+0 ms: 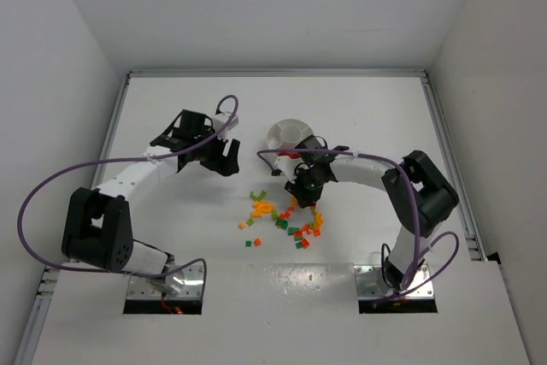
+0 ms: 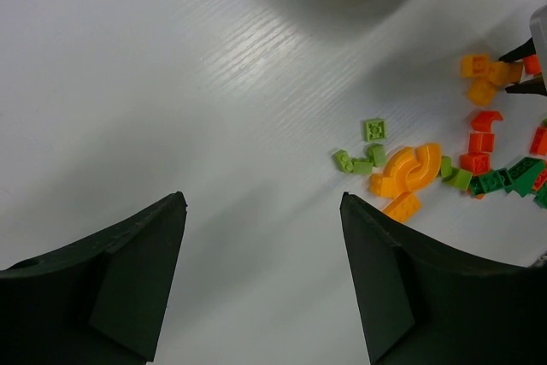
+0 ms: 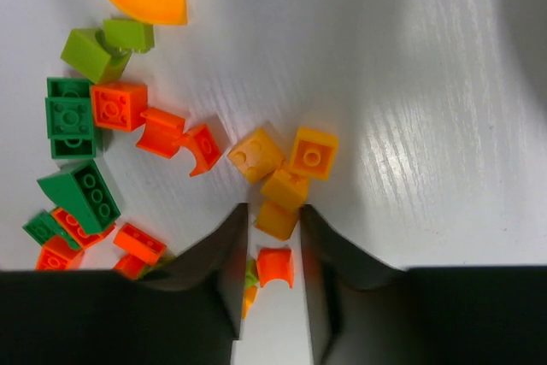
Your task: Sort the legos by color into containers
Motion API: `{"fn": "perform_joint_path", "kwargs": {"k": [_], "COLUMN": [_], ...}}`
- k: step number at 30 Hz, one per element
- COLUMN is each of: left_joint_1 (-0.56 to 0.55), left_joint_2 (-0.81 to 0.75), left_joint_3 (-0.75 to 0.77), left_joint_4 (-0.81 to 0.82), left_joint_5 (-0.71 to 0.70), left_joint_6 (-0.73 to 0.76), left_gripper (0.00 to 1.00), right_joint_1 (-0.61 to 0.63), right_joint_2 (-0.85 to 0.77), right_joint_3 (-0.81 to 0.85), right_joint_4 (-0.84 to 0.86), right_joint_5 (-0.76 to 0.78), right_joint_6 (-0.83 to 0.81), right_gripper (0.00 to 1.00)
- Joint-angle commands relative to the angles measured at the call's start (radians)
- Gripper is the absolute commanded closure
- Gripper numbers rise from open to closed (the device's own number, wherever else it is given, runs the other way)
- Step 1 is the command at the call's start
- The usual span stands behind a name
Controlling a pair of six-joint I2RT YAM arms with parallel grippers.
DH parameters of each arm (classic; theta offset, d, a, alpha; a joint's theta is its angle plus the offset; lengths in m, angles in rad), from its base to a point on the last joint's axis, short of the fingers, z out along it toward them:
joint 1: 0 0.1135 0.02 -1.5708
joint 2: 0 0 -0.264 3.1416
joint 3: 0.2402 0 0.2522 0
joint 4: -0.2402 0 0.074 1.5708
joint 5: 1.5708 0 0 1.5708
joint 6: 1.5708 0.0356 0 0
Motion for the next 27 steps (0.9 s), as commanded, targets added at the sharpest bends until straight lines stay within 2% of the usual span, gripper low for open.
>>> {"fn": "perform_joint_path", "kwargs": {"k": [1, 2, 4, 9, 10, 14, 19, 27], "left_joint_1": [0.012, 0.012, 0.021, 0.021, 0.021, 0.021, 0.012, 0.012], "left_joint_2": [0.001, 0.001, 0.001, 0.001, 0.001, 0.022, 0.053, 0.072], "left_joint_3": [0.036, 0.036, 0.036, 0.036, 0.036, 0.058, 0.093, 0.163], "left_joint_4": [0.018, 0.018, 0.018, 0.027, 0.027, 0.045, 0.067, 0.067], "left_joint_5": [0.011, 0.020, 0.021, 0.030, 0.030, 0.041, 0.050, 0.041], "left_joint_6": [-0.005, 0.004, 0.004, 0.013, 0.026, 0.017, -0.006, -0.017], "left_gripper": [0.21, 0.21, 0.21, 0.21, 0.21, 0.21, 0.21, 0.20], "right_joint_1": [0.012, 0.012, 0.012, -0.014, -0.024, -0.060, -0.126, -0.234], "right_joint_2": [0.008, 0.008, -0.004, -0.142, -0.212, -0.260, -0.169, 0.028], "right_joint_3": [0.030, 0.030, 0.030, 0.132, 0.155, 0.260, 0.410, 0.606], "right_joint_4": [0.028, 0.028, -0.004, -0.179, -0.207, -0.236, -0.195, -0.194], "right_joint_5": [-0.018, -0.007, -0.007, -0.009, 0.019, 0.074, 0.133, 0.114], "right_joint_6": [-0.005, -0.005, -0.005, -0.005, -0.005, 0.069, 0.222, 0.269], "right_gripper": [0.75, 0.88, 0.99, 1.00, 1.00, 1.00, 1.00, 1.00]}}
